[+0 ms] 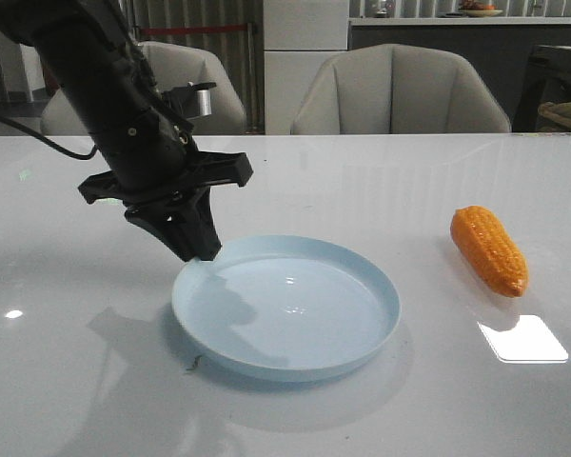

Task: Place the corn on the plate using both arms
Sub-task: 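Push the pale blue plate with the left gripper toward the corn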

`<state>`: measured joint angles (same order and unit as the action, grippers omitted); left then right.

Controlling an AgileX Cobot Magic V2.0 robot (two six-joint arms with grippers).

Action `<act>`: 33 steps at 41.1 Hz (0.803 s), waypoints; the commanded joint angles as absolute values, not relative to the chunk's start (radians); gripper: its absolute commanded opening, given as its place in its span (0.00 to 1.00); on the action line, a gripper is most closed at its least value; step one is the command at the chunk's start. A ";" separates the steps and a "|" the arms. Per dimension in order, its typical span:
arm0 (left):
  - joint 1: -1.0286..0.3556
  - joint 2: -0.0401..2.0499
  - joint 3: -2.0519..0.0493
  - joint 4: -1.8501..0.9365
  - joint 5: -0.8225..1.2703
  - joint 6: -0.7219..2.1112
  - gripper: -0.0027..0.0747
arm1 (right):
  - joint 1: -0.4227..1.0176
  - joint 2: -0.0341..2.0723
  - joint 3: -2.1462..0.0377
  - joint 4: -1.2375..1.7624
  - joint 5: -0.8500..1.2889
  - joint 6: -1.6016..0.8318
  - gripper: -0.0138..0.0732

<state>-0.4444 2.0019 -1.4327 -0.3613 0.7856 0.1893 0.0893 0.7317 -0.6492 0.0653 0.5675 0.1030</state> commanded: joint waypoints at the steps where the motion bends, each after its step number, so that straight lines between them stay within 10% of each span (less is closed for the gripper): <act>1: -0.445 1.947 -1.462 -0.365 0.772 0.178 0.19 | 0.086 0.732 -0.685 0.060 0.503 0.105 0.61; 14: -0.445 1.947 -1.462 -0.260 0.752 0.178 0.69 | 0.086 0.732 -0.685 0.060 0.503 0.105 0.61; 33: -0.387 1.862 -1.778 -0.220 0.851 0.181 0.69 | 0.086 0.815 -0.685 0.060 0.524 0.105 0.61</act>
<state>-0.4089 1.9820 -1.6953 -0.2269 0.8810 0.1893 0.0893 0.7932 -0.6492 0.0653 0.5864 0.1030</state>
